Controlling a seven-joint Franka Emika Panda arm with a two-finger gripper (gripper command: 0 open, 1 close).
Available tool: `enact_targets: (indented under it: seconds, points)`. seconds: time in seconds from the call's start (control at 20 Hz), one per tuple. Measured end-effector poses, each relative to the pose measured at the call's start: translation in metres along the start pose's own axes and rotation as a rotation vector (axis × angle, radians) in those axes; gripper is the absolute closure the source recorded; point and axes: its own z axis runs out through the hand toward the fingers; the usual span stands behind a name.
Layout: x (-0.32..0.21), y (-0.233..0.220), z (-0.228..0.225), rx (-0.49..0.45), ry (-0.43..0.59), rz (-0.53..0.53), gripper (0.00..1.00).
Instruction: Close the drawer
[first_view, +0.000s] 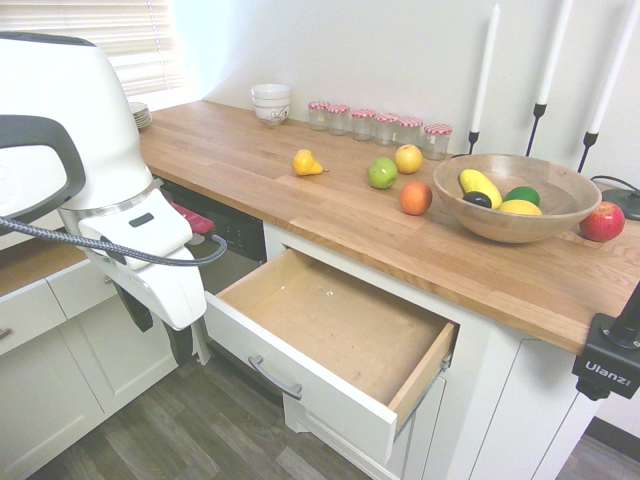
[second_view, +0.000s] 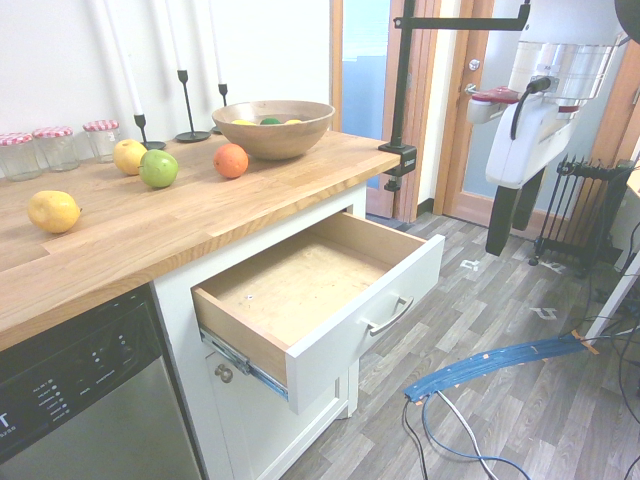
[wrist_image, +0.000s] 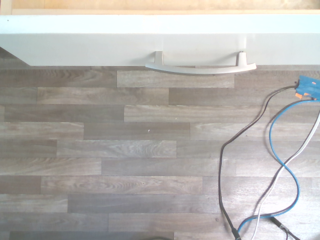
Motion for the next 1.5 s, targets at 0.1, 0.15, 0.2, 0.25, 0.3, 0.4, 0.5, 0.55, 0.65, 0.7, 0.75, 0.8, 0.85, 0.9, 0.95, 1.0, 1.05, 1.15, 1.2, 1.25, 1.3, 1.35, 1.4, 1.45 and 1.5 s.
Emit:
enact_targets:
  seconds: [0.1,0.15,0.2,0.25,0.3,0.4,0.5,0.55,0.65,0.7,0.75,0.8,0.85,0.9,0.95,1.0,1.05,1.15,1.2,1.25,1.3,1.35,1.4,1.45,1.5]
  points:
    - [0.0,0.0,0.0,0.002,-0.003,0.003,0.0]
    - [0.0,0.0,0.0,0.002,-0.004,0.003,0.0]
    - [0.0,0.0,0.001,0.002,-0.005,0.004,0.0]
    - [-0.001,0.001,0.002,0.001,-0.007,0.005,0.0]
    - [-0.001,0.001,0.005,0.0,-0.009,0.006,0.0]
    - [0.0,0.002,0.012,-0.004,-0.014,0.008,0.0]
    - [0.003,0.001,0.024,-0.007,-0.019,0.011,0.0]
    - [0.004,0.0,0.032,-0.009,-0.023,0.012,0.0]
    - [0.007,-0.002,0.052,-0.016,-0.034,0.014,0.0]
    - [0.008,-0.002,0.063,-0.019,-0.039,0.017,0.0]
    - [0.01,-0.003,0.074,-0.022,-0.044,0.019,0.0]
    - [0.012,-0.002,0.085,-0.025,-0.049,0.023,0.0]
    - [0.014,-0.002,0.097,-0.028,-0.054,0.027,0.0]
    - [0.016,-0.002,0.108,-0.03,-0.058,0.029,0.0]
    - [0.019,-0.002,0.12,-0.032,-0.061,0.03,0.0]
    - [0.021,-0.002,0.131,-0.035,-0.065,0.031,0.0]
    - [0.024,-0.002,0.142,-0.038,-0.068,0.033,0.0]
    - [0.028,-0.005,0.163,-0.046,-0.074,0.033,0.0]
    - [0.029,-0.007,0.174,-0.05,-0.078,0.03,0.0]
    - [0.029,-0.009,0.184,-0.056,-0.081,0.024,0.0]
    - [0.029,-0.012,0.194,-0.061,-0.082,0.019,0.0]
    - [0.029,-0.014,0.203,-0.066,-0.084,0.015,0.0]
    - [0.03,-0.016,0.211,-0.07,-0.084,0.013,0.0]
    - [0.032,-0.018,0.218,-0.075,-0.085,0.012,0.0]
    - [0.035,-0.02,0.224,-0.077,-0.083,0.015,0.0]
